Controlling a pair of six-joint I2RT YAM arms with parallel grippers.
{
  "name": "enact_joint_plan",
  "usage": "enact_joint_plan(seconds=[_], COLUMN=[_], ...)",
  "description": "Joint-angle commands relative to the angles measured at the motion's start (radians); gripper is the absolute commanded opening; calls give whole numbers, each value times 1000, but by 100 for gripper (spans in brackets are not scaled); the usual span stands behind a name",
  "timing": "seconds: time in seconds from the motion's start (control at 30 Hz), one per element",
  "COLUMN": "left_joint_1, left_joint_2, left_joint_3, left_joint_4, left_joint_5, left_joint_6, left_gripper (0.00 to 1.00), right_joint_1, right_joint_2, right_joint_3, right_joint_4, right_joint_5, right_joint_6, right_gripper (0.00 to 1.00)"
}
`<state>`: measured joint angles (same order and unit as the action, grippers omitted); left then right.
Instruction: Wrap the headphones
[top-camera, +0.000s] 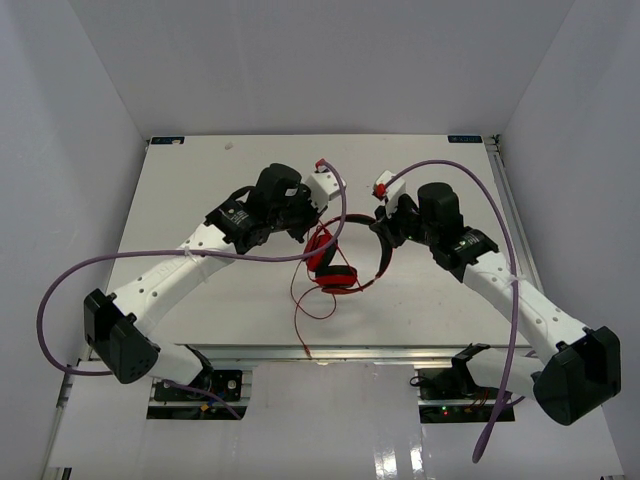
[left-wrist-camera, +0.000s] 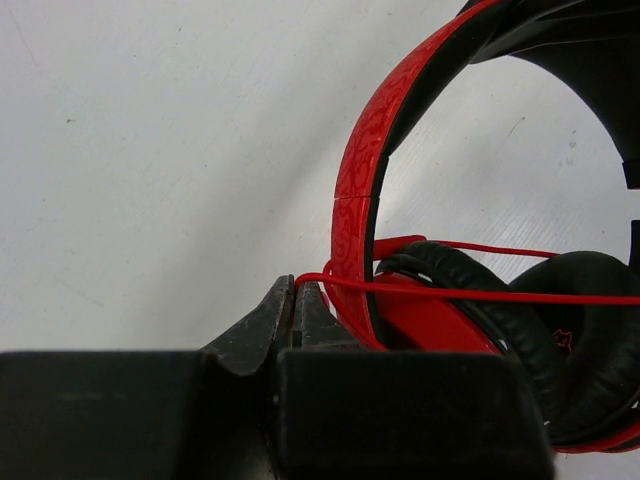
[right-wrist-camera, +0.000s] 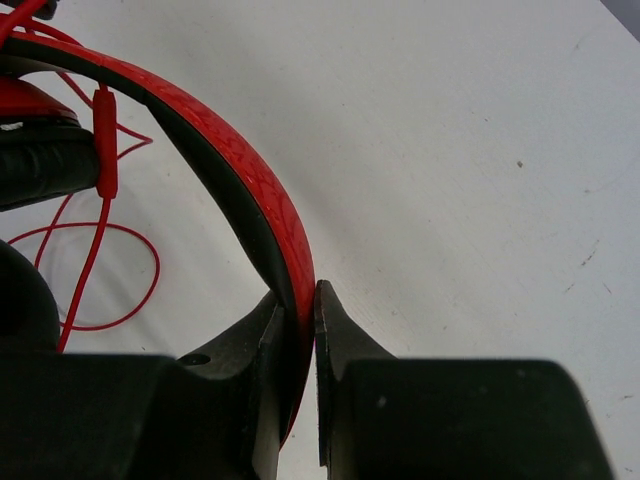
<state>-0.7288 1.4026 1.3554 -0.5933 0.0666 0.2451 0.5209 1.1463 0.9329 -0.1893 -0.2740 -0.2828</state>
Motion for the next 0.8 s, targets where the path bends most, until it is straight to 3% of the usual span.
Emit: enact_joint_plan(seconds=[0.0,0.03,0.17,0.3,0.5,0.77], left_joint_1=[52,60,113,172,201,209], left_joint_2=[-46,-58,-127,-192,-291,-515], left_joint_3=[-60,-80,-168,-247,-364,-694], left_joint_4=[143,171,265,353,475,774], left_joint_5=[-41,-19,56,141,193,229], left_joint_6=[-37,-52,-115,-177,-234,-414], left_gripper=[30,37,51,58,59,75], right_joint_1=[5,4,-8,-17,-42,-94], right_joint_2=[-52,-55,-65,-73,-65,-24], right_joint_3=[32,42,64,83,124,222], right_joint_4=[-47,-53,-76,-92,-119,-163], right_joint_5=[-179,-189,-224,-232,-186,-134], right_joint_6=[53,60,83,95,149,201], right_gripper=[8,8,8,8,8,8])
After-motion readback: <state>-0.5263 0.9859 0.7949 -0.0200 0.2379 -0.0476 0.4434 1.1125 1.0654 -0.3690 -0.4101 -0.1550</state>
